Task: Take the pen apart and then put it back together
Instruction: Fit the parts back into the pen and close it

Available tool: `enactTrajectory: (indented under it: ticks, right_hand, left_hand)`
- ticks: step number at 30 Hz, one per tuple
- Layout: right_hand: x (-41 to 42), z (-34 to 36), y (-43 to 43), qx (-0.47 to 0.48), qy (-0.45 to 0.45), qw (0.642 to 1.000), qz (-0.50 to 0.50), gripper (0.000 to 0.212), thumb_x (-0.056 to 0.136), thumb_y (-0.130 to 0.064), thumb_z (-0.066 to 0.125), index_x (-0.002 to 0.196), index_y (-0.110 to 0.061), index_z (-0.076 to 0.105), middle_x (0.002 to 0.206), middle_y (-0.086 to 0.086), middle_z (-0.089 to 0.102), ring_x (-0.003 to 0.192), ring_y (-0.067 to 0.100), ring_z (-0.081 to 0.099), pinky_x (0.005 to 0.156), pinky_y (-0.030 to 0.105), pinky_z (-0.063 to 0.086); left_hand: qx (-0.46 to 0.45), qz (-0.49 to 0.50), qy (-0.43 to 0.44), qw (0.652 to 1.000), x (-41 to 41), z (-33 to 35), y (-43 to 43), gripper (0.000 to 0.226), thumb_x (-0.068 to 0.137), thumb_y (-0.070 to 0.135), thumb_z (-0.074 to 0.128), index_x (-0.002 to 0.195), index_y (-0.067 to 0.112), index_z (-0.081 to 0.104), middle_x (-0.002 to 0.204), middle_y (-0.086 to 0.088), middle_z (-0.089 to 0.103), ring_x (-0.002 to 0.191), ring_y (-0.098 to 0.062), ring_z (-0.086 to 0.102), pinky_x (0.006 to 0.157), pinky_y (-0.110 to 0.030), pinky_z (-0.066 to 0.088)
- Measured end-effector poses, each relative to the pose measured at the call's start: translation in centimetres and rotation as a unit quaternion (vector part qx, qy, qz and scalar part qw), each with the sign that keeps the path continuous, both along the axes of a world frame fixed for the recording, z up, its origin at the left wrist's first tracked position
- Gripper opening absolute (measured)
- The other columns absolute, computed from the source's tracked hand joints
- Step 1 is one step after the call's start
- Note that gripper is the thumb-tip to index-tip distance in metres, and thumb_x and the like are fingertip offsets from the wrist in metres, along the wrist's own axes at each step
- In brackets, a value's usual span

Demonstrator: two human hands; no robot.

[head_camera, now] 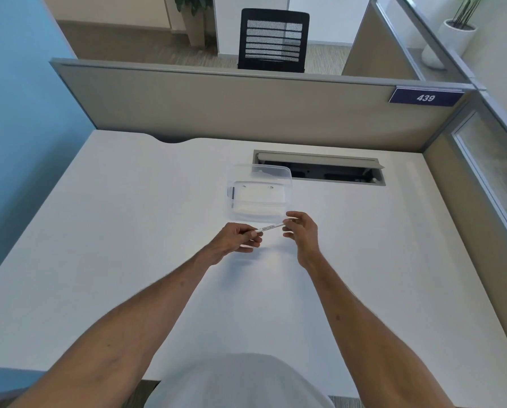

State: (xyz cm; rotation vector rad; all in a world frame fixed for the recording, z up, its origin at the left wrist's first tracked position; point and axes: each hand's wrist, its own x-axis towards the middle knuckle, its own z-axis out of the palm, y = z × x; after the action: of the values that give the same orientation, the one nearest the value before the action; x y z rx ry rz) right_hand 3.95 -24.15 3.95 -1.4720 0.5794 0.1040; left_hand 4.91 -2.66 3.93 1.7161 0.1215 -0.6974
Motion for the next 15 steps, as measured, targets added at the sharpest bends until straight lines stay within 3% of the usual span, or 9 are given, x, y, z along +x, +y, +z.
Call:
enactTrajectory:
  ticks: [3, 5, 7, 9, 12, 15]
  right_hand:
    - [0.0, -0.2, -0.3, -0.054, -0.013, 0.997, 0.047, 0.029, 0.101, 0.010, 0.064, 0.130, 0.013, 0.069, 0.105, 0.021, 0.067, 0.098, 0.031, 0.063, 0.097, 0.046, 0.057]
    - [0.0, -0.5, -0.3, -0.076, -0.010, 0.994, 0.075, 0.024, 0.100, 0.012, 0.065, 0.122, 0.016, 0.073, 0.101, 0.020, 0.068, 0.097, 0.030, 0.061, 0.100, 0.048, 0.058]
    - [-0.1, -0.9, -0.3, -0.117, -0.001, 0.988, 0.097, 0.022, 0.101, 0.010, 0.066, 0.120, 0.013, 0.077, 0.100, 0.020, 0.072, 0.096, 0.028, 0.063, 0.097, 0.048, 0.056]
    - [-0.2, -1.2, -0.2, -0.173, -0.001, 0.978, 0.117, 0.021, 0.102, 0.006, 0.067, 0.119, 0.008, 0.080, 0.111, 0.023, 0.079, 0.100, 0.027, 0.067, 0.092, 0.039, 0.054]
    - [-0.1, -1.7, 0.2, -0.243, -0.005, 0.959, 0.147, 0.020, 0.105, 0.002, 0.067, 0.120, 0.005, 0.080, 0.127, 0.020, 0.078, 0.116, 0.033, 0.074, 0.106, 0.040, 0.057]
    - [-0.1, -2.3, 0.7, -0.304, -0.018, 0.933, 0.190, 0.020, 0.106, 0.001, 0.065, 0.120, 0.004, 0.079, 0.128, 0.017, 0.076, 0.121, 0.033, 0.073, 0.112, 0.043, 0.055]
  left_hand:
    - [0.048, 0.002, -0.037, 0.998, 0.2, -0.5, 0.3, 0.031, 0.111, 0.018, 0.063, 0.132, 0.000, 0.077, 0.113, -0.013, 0.072, 0.103, -0.023, 0.064, 0.101, -0.045, 0.062]
    - [0.082, -0.012, -0.066, 0.994, 0.4, -0.7, 0.5, 0.029, 0.110, 0.019, 0.064, 0.129, 0.003, 0.079, 0.103, -0.009, 0.066, 0.097, -0.022, 0.055, 0.086, -0.039, 0.054]
    - [0.122, -0.030, -0.091, 0.988, 0.6, -0.9, 0.7, 0.029, 0.111, 0.020, 0.062, 0.129, 0.006, 0.080, 0.099, -0.012, 0.063, 0.092, -0.025, 0.052, 0.081, -0.036, 0.046]
    - [0.177, -0.046, -0.122, 0.976, 0.7, -1.1, 0.9, 0.030, 0.112, 0.015, 0.058, 0.132, 0.007, 0.079, 0.112, -0.017, 0.069, 0.100, -0.028, 0.061, 0.089, -0.035, 0.050]
    - [0.235, -0.048, -0.159, 0.958, 0.6, -1.5, 1.0, 0.031, 0.109, 0.003, 0.057, 0.133, 0.005, 0.076, 0.134, -0.014, 0.073, 0.124, -0.030, 0.069, 0.112, -0.039, 0.052]
    - [0.283, -0.051, -0.176, 0.941, 0.8, -2.1, 1.2, 0.029, 0.104, -0.002, 0.058, 0.127, 0.003, 0.075, 0.129, -0.011, 0.077, 0.124, -0.030, 0.070, 0.110, -0.042, 0.053]
